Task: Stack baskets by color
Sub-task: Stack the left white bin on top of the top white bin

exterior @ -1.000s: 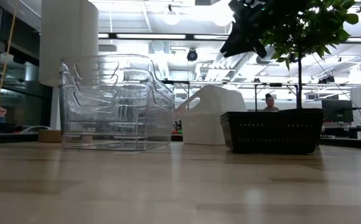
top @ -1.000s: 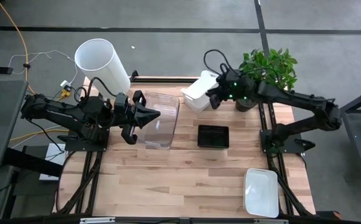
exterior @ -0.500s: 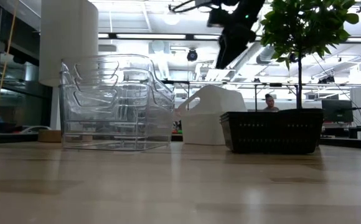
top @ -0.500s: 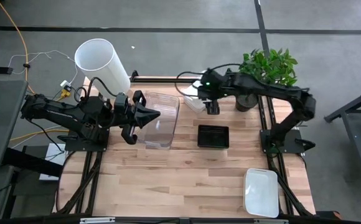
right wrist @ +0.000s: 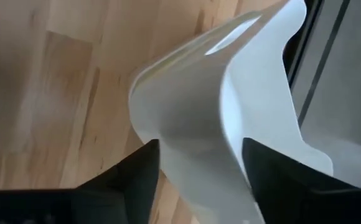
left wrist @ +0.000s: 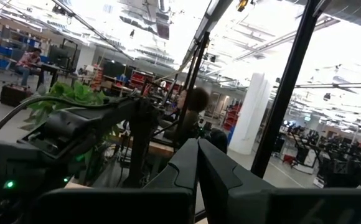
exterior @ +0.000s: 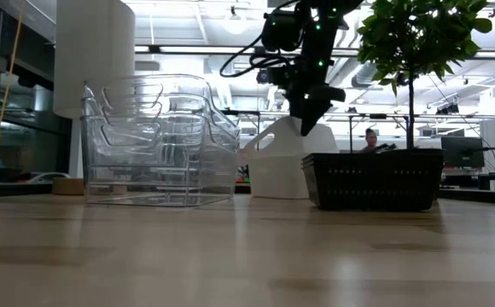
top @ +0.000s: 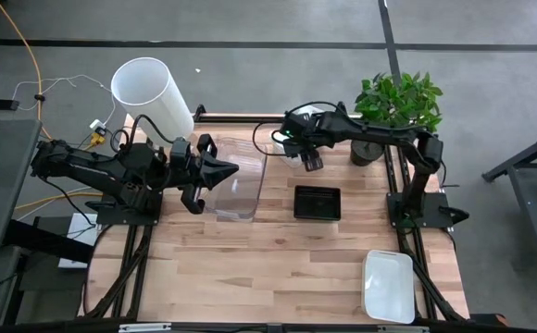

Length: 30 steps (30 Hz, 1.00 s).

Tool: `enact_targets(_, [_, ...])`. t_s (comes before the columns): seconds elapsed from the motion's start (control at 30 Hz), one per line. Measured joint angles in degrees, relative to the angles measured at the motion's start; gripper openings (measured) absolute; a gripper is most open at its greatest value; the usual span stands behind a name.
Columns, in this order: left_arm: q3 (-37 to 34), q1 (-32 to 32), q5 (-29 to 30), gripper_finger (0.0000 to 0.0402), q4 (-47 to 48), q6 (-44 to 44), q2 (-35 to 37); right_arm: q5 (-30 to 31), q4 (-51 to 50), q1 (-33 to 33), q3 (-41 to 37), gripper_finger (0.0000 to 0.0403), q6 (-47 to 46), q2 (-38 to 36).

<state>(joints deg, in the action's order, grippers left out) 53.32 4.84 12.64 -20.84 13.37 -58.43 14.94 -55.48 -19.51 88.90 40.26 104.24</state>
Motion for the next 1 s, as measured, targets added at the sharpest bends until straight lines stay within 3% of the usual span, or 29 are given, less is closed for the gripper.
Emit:
enact_targets(0.1, [0.0, 0.0, 0.0, 0.0, 0.0, 0.0, 0.0, 1.1, 0.1, 0.0, 0.0, 0.0163, 0.4, 0.0])
enact_targets(0.27, [0.0, 0.0, 0.0, 0.0, 0.0, 0.0, 0.0, 1.2, -0.3, 0.0, 0.0, 0.0039, 0.9, -0.5])
enact_targets(0.33, [0.0, 0.0, 0.0, 0.0, 0.0, 0.0, 0.0, 0.9, -0.4, 0.0, 0.0, 0.0011, 0.9, -1.1])
enact_targets(0.63, [0.0, 0.0, 0.0, 0.0001, 0.0, 0.0, 0.0, -0.4, -0.4, 0.2, 0.0, 0.0004, 1.3, -3.4])
enact_targets(1.0, [0.0, 0.0, 0.0, 0.0001, 0.0, 0.0, 0.0, 0.9, -5.7, 0.4, 0.0, 0.0, 2.3, -0.4])
